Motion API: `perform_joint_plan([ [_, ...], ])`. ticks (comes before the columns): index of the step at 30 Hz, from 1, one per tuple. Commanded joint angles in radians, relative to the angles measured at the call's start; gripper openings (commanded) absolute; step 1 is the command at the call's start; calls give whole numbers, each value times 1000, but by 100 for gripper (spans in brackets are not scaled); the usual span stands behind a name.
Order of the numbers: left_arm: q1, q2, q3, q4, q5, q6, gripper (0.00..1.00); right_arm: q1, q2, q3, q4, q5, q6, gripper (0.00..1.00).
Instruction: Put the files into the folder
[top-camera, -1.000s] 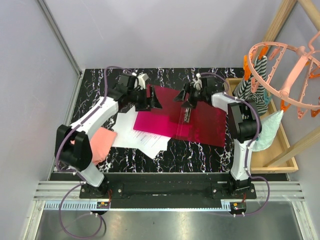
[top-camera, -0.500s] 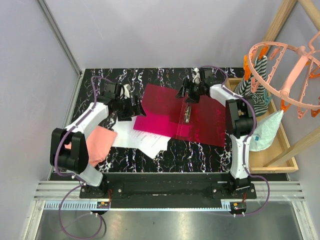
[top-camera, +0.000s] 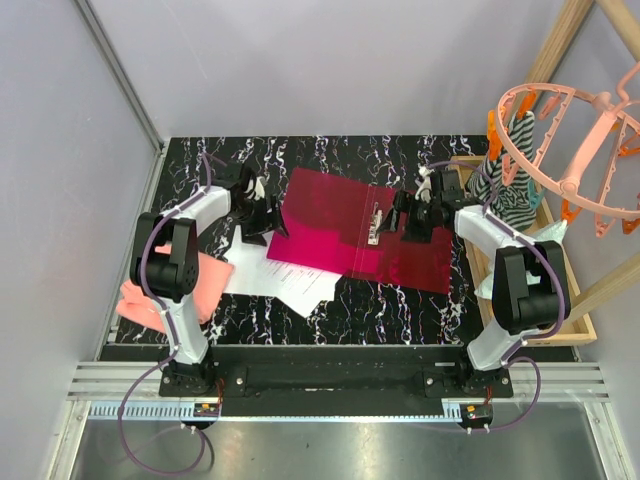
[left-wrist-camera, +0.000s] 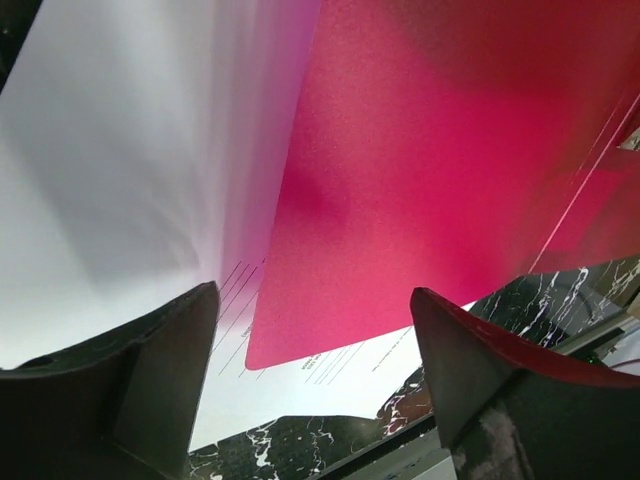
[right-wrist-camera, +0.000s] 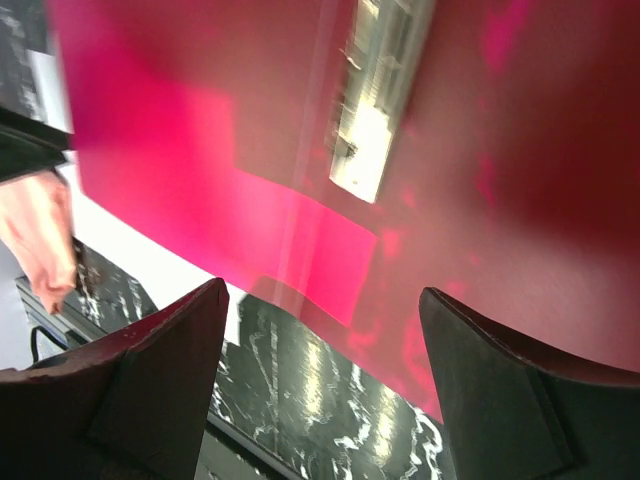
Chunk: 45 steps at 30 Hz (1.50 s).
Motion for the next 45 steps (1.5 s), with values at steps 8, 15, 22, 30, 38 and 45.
perform_joint_plan([
  [8,2,-9,-15,130,136,-61,34,-16,31,-39,104,-49,27,86],
  [15,11,27,103,216,150,-147,0,-10,72,-41,118,-52,31,90],
  [22,40,159,263,277,159,-264,0,73,22,-68,108,22,91,90],
  [30,59,293,488,242,211,-284,0,90,32,-108,127,72,84,90],
  [38,77,276,484,197,136,-243,0,82,129,8,69,255,-2,92],
  [45,102,173,310,280,55,-298,0,67,293,166,36,328,-36,92],
])
